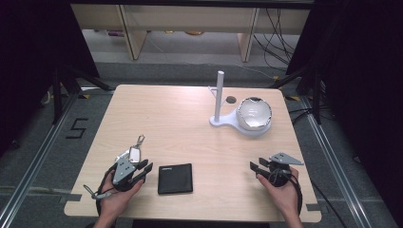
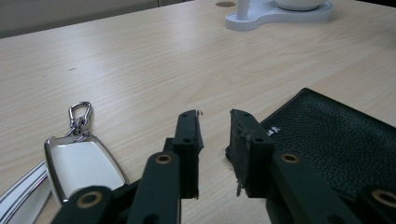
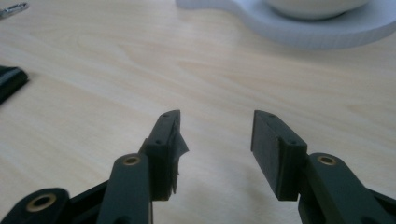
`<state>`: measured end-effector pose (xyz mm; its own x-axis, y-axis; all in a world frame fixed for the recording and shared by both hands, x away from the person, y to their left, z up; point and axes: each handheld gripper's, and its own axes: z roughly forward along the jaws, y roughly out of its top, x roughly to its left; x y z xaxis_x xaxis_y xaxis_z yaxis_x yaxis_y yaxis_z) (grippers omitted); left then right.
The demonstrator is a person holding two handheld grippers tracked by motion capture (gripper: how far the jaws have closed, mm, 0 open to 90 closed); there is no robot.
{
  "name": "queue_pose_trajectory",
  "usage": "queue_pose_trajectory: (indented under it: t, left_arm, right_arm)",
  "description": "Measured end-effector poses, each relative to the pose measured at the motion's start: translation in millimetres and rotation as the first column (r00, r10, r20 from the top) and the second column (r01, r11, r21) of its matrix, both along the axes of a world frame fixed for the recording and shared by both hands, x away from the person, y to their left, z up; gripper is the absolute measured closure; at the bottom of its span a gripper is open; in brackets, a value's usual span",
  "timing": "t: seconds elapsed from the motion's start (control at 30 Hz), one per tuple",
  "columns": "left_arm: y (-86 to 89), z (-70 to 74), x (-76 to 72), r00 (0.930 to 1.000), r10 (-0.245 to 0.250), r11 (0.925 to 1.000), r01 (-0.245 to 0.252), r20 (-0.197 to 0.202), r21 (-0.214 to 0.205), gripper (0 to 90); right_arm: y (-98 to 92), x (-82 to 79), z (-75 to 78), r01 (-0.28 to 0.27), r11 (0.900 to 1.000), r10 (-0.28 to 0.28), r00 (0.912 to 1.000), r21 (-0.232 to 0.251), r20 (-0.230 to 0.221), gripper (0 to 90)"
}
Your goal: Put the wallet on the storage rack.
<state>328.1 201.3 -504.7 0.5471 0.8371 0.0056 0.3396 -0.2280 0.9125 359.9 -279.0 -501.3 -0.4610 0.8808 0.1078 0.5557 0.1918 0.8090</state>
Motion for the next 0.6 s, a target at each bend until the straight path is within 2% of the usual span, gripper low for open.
queue_pose_trajectory:
  t: [0.03,0.07,0.1,0.13,0.17,0.2,0.23,0.27,0.3,0.33,0.37,0.4,0.43,0.47,0.5,0.53,0.57,0.6]
  left_arm:
    - [-1.1,2.3,0.3,0.9999,-0.005,0.9999,0.005,-0.015,0.01,76.2]
    - [-1.1,2.3,0.3,0.9999,-0.005,0.9999,0.005,-0.015,0.01,78.5]
    - [-2.4,4.7,-0.1,0.9994,-0.003,0.9996,0.004,-0.036,0.027,78.5]
    - [-3.4,6.5,-0.1,0.9982,-0.01,0.9991,0.012,-0.06,0.041,82.2]
    - [-4.7,7.9,-0.6,0.9966,-0.01,0.9981,0.015,-0.082,0.06,84.8]
    - [-6.8,8.6,-1.1,0.9909,-0.017,0.9962,0.028,-0.133,0.082,89.5]
    - [-6.8,8.6,-1.1,0.9909,-0.017,0.9962,0.028,-0.133,0.082,89.5]
    - [-8.4,8.3,-1.6,0.9869,-0.03,0.9951,0.044,-0.158,0.088,89.5]
    - [-9.1,8.0,-3.2,0.9788,-0.052,0.9899,0.076,-0.198,0.119,89.7]
    - [-9.1,8.0,-3.2,0.9788,-0.052,0.9899,0.076,-0.198,0.119,89.7]
    - [-11.4,7.2,-4.7,0.9722,-0.066,0.989,0.094,-0.225,0.115,89.7]
    - [-11.8,7.8,-5.9,0.9676,-0.078,0.9858,0.111,-0.24,0.127,89.8]
    - [-15.8,7.7,-7.7,0.966,-0.083,0.9873,0.113,-0.245,0.112,89.7]
    - [-15.8,7.7,-7.7,0.966,-0.083,0.9873,0.113,-0.245,0.112,89.7]
    - [-16.5,9.6,-8.1,0.9612,-0.093,0.9841,0.128,-0.26,0.123,89.7]
    - [-17.4,10.0,-7.7,0.9591,-0.096,0.9821,0.135,-0.266,0.131,89.7]
    - [-18.3,9.8,-7.2,0.9589,-0.087,0.9822,0.128,-0.27,0.138,89.7]
    - [-19.2,9.5,-6.8,0.9597,-0.081,0.9816,0.123,-0.269,0.146,89.7]
  right_arm:
    - [2.7,0.3,3.2,-0.001,0.9999,0.001,0.9994,0.013,-0.034,53.3]
    - [2.7,0.3,3.2,-0.001,0.9999,0.001,0.9994,0.013,-0.034,53.3]
    - [5.2,1.4,5.6,0.007,0.9995,-0.005,0.9979,0.031,-0.065,53.4]
    - [6.4,3.8,8.0,-0.014,0.9984,0.019,0.996,0.055,-0.087,53.7]
    - [10.9,4.0,10.8,0.002,0.9958,0.01,0.9912,0.092,-0.132,54.6]
    - [17.1,7.4,16.2,-0.014,0.9955,0.029,0.9861,0.094,-0.164,57.9]
    - [17.1,7.4,16.2,-0.014,0.9955,0.029,0.9861,0.094,-0.164,57.9]
    - [18.4,7.9,17.6,-0.022,0.9954,0.038,0.9835,0.094,-0.177,59.1]
    - [26.7,10.3,20.8,-0.05,0.9945,0.067,0.9772,0.092,-0.201,59.9]
    - [26.7,10.3,20.8,-0.05,0.9945,0.067,0.9772,0.092,-0.201,59.9]
    - [30.0,11.0,21.5,-0.057,0.9952,0.072,0.9742,0.079,-0.214,60.0]
    - [35.9,12.5,21.7,-0.076,0.9944,0.091,0.9694,0.074,-0.228,60.2]
    - [45.0,14.0,24.2,-0.093,0.9921,0.113,0.9564,0.085,-0.27,60.2]
    - [45.0,14.0,24.2,-0.093,0.9921,0.113,0.9564,0.085,-0.27,60.2]
    - [49.0,14.7,24.4,-0.096,0.9912,0.118,0.9521,0.092,-0.282,60.1]
    - [55.2,16.2,24.6,-0.108,0.9874,0.138,0.9439,0.116,-0.3,60.0]
    - [64.8,18.7,27.0,-0.113,0.9877,0.144,0.9274,0.109,-0.345,60.1]
    - [64.8,18.7,27.0,-0.113,0.9877,0.144,0.9274,0.109,-0.345,60.1]
